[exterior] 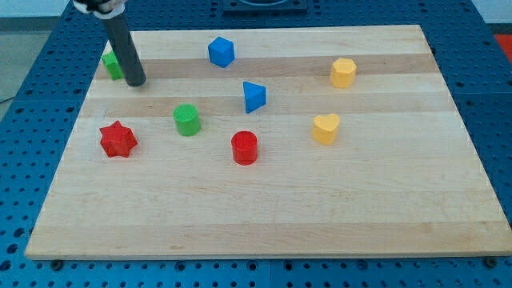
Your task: Push the green star to top left
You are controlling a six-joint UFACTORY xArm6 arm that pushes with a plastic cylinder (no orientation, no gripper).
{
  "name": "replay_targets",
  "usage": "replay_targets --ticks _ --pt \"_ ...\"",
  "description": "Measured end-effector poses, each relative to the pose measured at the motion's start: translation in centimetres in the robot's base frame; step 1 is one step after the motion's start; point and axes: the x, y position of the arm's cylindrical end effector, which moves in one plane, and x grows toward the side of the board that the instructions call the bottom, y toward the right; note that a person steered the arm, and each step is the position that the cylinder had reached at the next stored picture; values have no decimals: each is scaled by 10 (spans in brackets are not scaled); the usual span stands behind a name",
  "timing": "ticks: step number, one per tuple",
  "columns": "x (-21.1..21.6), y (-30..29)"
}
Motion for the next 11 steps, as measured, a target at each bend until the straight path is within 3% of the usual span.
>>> replay_targets --ticks 1,2,5,8,11 --pt "4 -41" --pt "-30 -62" --pt "-88 -44" --pt "-36 -67" --pt "-37 1"
